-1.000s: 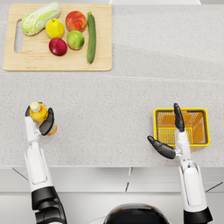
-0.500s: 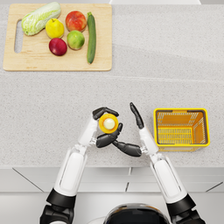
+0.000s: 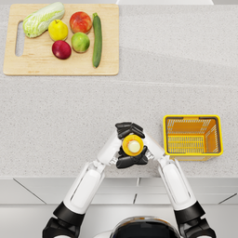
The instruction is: Pick up the lemon tea and place it into the yellow basket
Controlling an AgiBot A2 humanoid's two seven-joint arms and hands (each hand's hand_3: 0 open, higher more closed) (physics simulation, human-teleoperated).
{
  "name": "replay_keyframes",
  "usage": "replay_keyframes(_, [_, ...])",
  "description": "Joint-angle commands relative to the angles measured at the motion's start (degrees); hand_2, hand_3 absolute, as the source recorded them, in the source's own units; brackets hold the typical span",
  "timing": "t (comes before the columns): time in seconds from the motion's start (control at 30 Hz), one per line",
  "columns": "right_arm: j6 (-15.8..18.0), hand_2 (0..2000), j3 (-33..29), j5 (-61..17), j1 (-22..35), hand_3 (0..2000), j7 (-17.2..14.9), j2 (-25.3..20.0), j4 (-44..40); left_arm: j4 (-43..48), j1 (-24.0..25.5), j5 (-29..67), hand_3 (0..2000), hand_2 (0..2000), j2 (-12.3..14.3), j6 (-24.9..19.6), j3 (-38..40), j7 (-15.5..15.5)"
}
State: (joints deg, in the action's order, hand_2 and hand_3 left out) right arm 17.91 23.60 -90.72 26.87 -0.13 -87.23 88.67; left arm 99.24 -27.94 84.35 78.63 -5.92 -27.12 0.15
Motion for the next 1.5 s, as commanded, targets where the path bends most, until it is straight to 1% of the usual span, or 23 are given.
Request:
replay_keyframes(0.03, [-0.9,2000,2.2,0.0,1.5,1960,-0.1,-0.8,0.6,0.1,-0.5,0.0,2000,2000,0.3,-0.6,-1.3,0.0])
replay_keyframes(0.07, [-1.7,2000,2.0,0.0,1.5,2000,-0.1,-0.7,0.8,0.2,0.0,0.0,1673,639,-0.2,-0.8,-1.5,-0.1])
replay_keyframes(0.1, [-2.5,2000,1.4,0.0,1.7,2000,-0.2,-0.8,0.8,0.7,0.4,-0.1,1347,0,-0.5,1.0,-1.0,-0.1])
replay_keyframes(0.17, [-3.8,2000,-1.3,0.0,2.0,2000,-0.1,-1.2,1.5,2.1,1.8,-0.1,693,0,-1.3,3.6,1.5,-0.1])
replay_keyframes(0.23, [-3.5,2000,-7.3,0.0,2.3,2000,-0.1,-1.6,3.0,4.1,3.8,-0.1,40,0,-2.5,4.7,8.6,-0.1])
replay_keyframes(0.3, [-3.2,2000,-14.5,0.0,2.7,2000,-0.2,-1.6,3.7,3.7,5.3,-0.1,0,0,-2.6,5.0,16.6,-0.2])
replay_keyframes(0.4, [-2.1,2000,-24.7,0.0,2.8,2000,-0.4,-1.2,5.3,3.1,7.0,-0.2,0,0,-2.4,5.6,24.6,-0.2])
replay_keyframes(0.47, [-1.3,2000,-29.8,0.1,1.9,2000,-0.3,-1.0,5.8,2.0,6.9,-0.2,0,0,-2.1,5.7,28.2,-0.1])
replay_keyframes(0.57, [-0.6,2000,-34.2,0.1,0.2,2000,-0.3,-1.2,5.9,-0.2,6.4,-0.2,0,0,-2.0,5.9,30.3,-0.1])
replay_keyframes(0.63, [0.0,2000,-35.4,0.1,-1.3,2000,-3.5,-1.3,4.6,-0.6,6.5,-0.2,0,0,-1.9,5.9,30.2,-0.1])
replay_keyframes(0.7, [-0.4,2000,-36.5,0.1,-2.1,2000,-11.0,-1.4,2.7,-0.7,6.9,-0.2,0,0,-1.8,5.9,29.6,-0.1])
replay_keyframes(0.73, [-0.6,2000,-36.5,0.1,-2.4,2000,-13.6,-1.4,2.0,-0.7,7.0,-0.2,0,0,-1.7,5.9,29.5,-0.1])
replay_keyframes(0.83, [-1.2,2000,-36.6,0.1,-4.3,2000,-17.8,-1.7,-1.1,0.1,7.1,-0.2,0,0,-1.5,5.9,29.3,-0.1])
replay_keyframes(0.87, [-1.7,639,-36.1,0.1,-4.3,1673,-18.4,-1.6,-2.0,-0.4,6.7,-0.2,0,0,-1.4,5.9,29.1,-0.1])
replay_keyframes(0.9, [-3.6,0,-35.9,0.1,-4.5,1347,-19.0,-1.5,-1.4,-0.9,6.3,-0.2,0,0,-1.3,5.9,28.8,-0.1])
replay_keyframes(0.93, [-6.6,0,-35.3,0.1,-4.2,1020,-19.2,-1.4,-1.4,-0.8,6.2,-0.2,0,0,-1.2,5.9,28.7,-0.1])
replay_keyframes(0.97, [-9.8,0,-34.1,0.1,-4.5,693,-13.7,-1.5,1.6,-0.8,5.4,-0.2,0,0,-1.1,5.9,28.5,-0.1])
replay_keyframes(1.03, [-13.8,0,-32.6,0.1,-2.7,40,-7.0,-0.8,6.3,-1.7,2.6,-0.2,0,0,-0.9,5.9,28.5,-0.1])
replay_keyframes(1.1, [-15.8,0,-31.7,0.1,0.8,0,-3.5,0.8,10.9,-4.3,-3.0,-0.2,0,0,-0.8,5.9,29.3,-0.1])
replay_keyframes(1.2, [-17.1,0,-34.2,0.1,4.6,0,-1.2,3.2,10.7,-8.8,-9.8,-0.2,0,0,-2.4,5.9,31.0,-0.1])
replay_keyframes(1.3, [-17.6,0,-37.0,0.1,3.9,0,-0.4,2.7,8.8,-9.9,-9.2,-0.2,0,0,-1.8,5.9,34.4,-0.1])
replay_keyframes(1.37, [-17.8,0,-35.7,0.2,2.7,0,-0.1,2.4,8.7,-8.8,-7.2,-0.2,0,0,-1.5,5.9,32.8,-0.1])
replay_keyframes(1.5, [-17.9,0,-36.6,0.2,2.5,0,0.1,2.4,7.8,-9.7,-7.1,-0.2,0,0,-1.4,5.9,33.7,-0.1])
